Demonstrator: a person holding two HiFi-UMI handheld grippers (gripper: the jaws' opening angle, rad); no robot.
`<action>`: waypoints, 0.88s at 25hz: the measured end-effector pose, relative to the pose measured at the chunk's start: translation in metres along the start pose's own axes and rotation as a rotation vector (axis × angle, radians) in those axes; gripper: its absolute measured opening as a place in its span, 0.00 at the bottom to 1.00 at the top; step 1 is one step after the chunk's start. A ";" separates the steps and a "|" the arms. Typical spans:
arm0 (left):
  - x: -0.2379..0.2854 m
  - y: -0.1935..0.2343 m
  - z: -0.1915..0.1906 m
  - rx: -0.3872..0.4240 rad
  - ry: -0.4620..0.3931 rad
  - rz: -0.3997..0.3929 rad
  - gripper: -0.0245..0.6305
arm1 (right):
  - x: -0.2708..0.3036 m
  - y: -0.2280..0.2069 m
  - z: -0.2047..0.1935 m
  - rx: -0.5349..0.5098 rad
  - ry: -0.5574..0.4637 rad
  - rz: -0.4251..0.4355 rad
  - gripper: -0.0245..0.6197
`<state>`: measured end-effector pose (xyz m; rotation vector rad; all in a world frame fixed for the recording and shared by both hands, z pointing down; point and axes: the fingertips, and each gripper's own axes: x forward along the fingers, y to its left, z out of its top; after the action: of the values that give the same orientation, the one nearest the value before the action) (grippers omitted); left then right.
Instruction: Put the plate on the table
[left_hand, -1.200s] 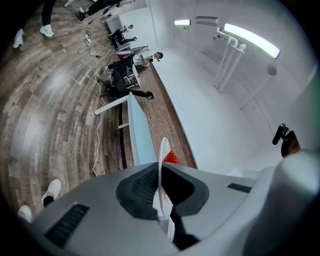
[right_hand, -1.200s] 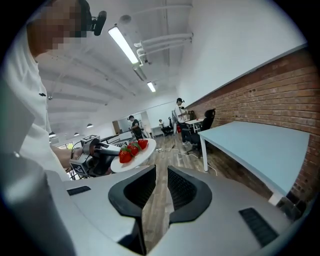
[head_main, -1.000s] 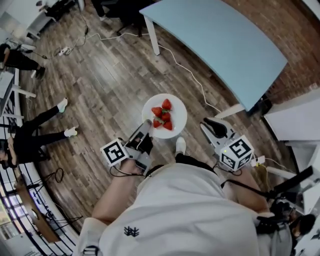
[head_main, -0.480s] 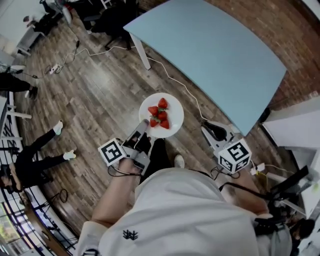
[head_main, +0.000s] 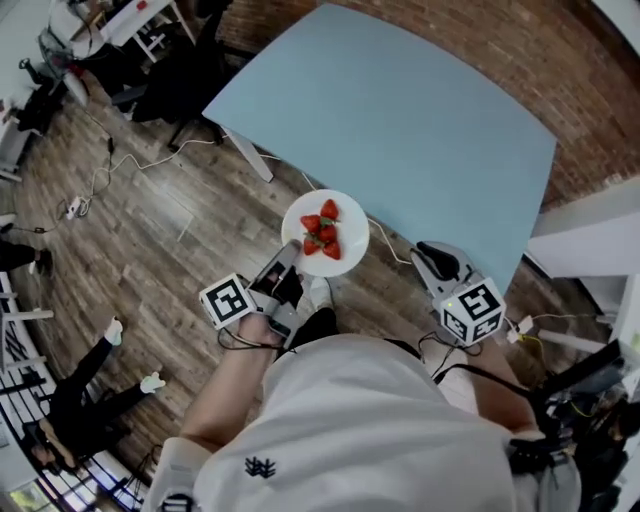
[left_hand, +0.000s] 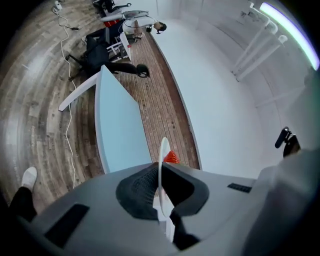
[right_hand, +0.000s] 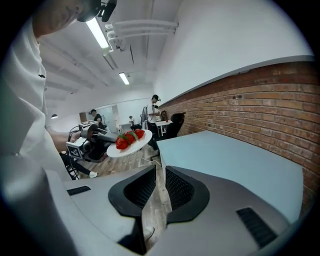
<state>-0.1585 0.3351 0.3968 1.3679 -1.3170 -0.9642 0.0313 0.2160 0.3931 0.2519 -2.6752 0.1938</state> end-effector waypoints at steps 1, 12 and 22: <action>0.010 0.004 0.013 0.008 0.022 0.005 0.05 | 0.011 -0.006 0.007 0.004 0.000 -0.019 0.14; 0.133 0.038 0.097 0.013 0.159 -0.021 0.05 | 0.071 -0.068 0.041 0.058 0.036 -0.133 0.14; 0.260 0.064 0.134 -0.006 0.213 -0.001 0.05 | 0.119 -0.153 0.072 0.074 0.004 -0.155 0.14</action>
<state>-0.2765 0.0651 0.4505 1.4243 -1.1526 -0.7983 -0.0721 0.0370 0.3963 0.4800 -2.6327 0.2446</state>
